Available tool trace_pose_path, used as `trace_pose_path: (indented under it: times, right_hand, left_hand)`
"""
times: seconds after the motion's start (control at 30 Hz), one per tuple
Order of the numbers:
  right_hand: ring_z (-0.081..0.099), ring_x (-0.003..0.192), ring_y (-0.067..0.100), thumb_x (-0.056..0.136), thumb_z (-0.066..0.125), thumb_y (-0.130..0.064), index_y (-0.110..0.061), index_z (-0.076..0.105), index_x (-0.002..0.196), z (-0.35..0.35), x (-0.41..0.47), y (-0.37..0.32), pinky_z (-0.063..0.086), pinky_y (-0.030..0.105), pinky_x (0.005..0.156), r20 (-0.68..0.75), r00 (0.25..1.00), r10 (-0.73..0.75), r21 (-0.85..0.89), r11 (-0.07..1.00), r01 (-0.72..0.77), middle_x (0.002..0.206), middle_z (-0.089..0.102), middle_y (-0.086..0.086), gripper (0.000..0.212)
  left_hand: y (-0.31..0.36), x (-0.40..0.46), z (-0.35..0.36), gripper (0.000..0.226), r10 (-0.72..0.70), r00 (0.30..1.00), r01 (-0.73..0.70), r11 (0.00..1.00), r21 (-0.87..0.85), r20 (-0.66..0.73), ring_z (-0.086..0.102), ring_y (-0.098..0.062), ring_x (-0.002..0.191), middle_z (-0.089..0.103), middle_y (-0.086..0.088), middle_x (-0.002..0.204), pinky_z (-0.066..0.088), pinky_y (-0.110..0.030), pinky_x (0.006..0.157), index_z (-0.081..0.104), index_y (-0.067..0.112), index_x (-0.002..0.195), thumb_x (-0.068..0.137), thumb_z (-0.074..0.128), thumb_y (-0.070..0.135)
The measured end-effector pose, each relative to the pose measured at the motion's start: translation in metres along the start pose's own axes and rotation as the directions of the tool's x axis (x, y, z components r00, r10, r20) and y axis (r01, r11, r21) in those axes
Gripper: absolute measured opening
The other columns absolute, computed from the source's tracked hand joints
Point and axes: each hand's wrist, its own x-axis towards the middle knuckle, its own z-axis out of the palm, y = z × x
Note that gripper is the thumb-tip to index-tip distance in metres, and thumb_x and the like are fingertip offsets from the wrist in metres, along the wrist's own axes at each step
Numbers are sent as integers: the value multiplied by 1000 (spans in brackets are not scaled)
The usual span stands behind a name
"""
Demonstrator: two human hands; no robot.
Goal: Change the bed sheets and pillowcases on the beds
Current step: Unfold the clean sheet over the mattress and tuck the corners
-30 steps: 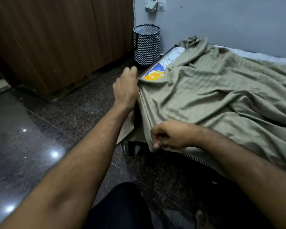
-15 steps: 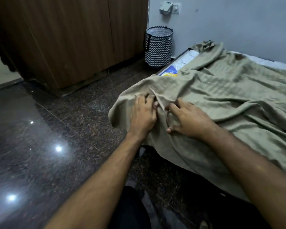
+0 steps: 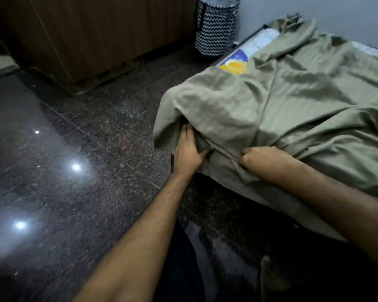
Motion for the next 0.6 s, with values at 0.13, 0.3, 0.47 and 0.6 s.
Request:
trace_pose_path:
  times: [0.13, 0.3, 0.47, 0.6]
  right_hand:
    - [61, 103, 25, 98, 45, -23, -20, 57, 113, 15, 0, -16, 52, 39, 72, -133, 991, -9, -26, 1000, 6, 113, 50, 4, 19]
    - [60, 91, 25, 84, 29, -26, -22, 63, 94, 33, -3, -51, 46, 37, 67, -167, 967, -193, -85, 980, 181, 100, 56, 3, 36]
    - [61, 81, 33, 93, 48, -26, -17, 63, 90, -16, 7, -22, 46, 41, 65, -587, 810, -12, 4, 1000, 18, 92, 60, 10, 18]
    - [56, 115, 39, 96, 56, -34, -14, 46, 142, -53, 37, 46, 49, 44, 91, -566, 638, 522, 511, 830, -225, 135, 51, 18, 51]
  left_hand:
    - [-21, -5, 10, 112, 10, 999, -11, 1000, 22, 50, 24, -30, 151, 23, -19, 164, 31, -46, 119, 19, 8, 160, 78, 58, 74]
    - [8, 9, 2, 105, -10, 986, 21, 997, 69, -163, 45, -42, 134, 38, -25, 149, 45, -47, 105, 25, 9, 157, 82, 50, 78]
    - [34, 14, -1, 76, 240, 902, -231, 971, 69, -358, 43, -32, 136, 41, -19, 148, 41, -40, 111, 37, 18, 155, 92, 64, 51]
    - [60, 31, -1, 64, 283, 908, -237, 955, 178, -308, 34, -36, 142, 32, -15, 159, 34, -43, 116, 39, 27, 155, 95, 55, 44]
